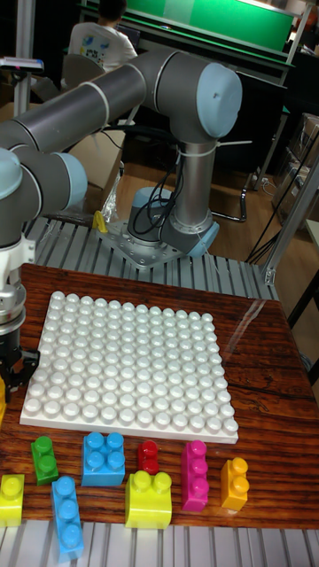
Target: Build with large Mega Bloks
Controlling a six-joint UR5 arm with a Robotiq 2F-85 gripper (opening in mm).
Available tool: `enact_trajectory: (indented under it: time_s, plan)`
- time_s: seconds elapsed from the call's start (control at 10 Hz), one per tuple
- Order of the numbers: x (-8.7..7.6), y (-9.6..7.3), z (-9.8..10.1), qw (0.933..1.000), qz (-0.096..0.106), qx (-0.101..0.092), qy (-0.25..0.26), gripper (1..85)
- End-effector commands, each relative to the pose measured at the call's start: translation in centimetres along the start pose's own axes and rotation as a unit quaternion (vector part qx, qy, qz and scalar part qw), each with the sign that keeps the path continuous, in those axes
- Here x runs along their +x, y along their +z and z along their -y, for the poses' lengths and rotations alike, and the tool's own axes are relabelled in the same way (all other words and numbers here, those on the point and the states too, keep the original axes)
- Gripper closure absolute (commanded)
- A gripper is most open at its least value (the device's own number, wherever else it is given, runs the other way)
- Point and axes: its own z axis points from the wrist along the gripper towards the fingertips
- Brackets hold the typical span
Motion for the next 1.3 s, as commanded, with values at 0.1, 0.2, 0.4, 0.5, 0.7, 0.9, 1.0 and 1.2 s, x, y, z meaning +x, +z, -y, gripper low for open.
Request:
enact_trajectory:
  time_s: [0.1, 0.2, 0.4, 0.5, 0.7, 0.9, 1.0, 1.2]
  plan:
    - [-0.09, 0.65, 0.09, 1.0, 0.003, -0.002, 0.002, 43.7]
    - [-0.11, 0.86, 0.15, 1.0, 0.005, -0.002, 0.001, 43.7]
    - [-0.15, 1.04, 0.19, 1.0, 0.005, -0.002, 0.0, 43.7]
    - [-0.2, 1.08, 0.24, 1.0, 0.006, -0.001, 0.001, 43.7]
    - [-0.14, 1.09, 0.58, 0.9999, 0.005, 0.006, 0.007, 49.3]
    - [-0.02, 0.96, 0.67, 0.9999, 0.003, 0.008, 0.013, 53.0]
    - [0.07, 0.79, 0.72, 0.9999, 0.002, 0.009, 0.014, 54.3]
    - [0.25, 0.13, 0.65, 0.9996, -0.006, 0.014, 0.024, 60.7]
